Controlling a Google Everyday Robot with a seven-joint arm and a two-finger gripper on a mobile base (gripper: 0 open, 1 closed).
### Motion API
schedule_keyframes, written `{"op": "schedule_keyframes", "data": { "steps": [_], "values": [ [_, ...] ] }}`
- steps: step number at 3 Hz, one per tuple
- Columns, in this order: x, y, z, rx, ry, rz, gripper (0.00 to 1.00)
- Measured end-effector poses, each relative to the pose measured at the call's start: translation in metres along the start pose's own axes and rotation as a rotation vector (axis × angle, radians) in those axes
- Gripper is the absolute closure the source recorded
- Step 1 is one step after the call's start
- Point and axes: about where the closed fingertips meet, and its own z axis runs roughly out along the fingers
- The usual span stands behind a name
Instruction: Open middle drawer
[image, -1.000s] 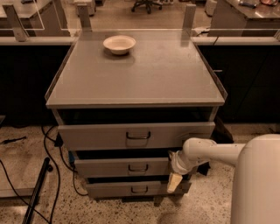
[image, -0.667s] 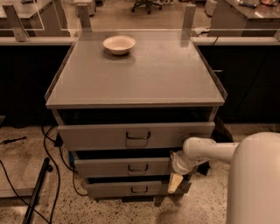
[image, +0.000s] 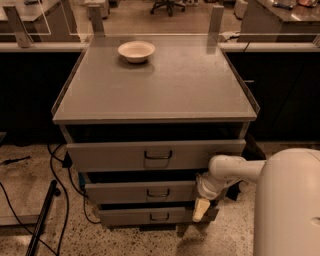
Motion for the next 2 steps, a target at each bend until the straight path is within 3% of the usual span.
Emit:
{"op": "schedule_keyframes", "data": {
  "steps": [2],
  "values": [
    [0.001, 0.023, -0.013, -0.069, -0.001, 0.046, 0.00]
  ]
}}
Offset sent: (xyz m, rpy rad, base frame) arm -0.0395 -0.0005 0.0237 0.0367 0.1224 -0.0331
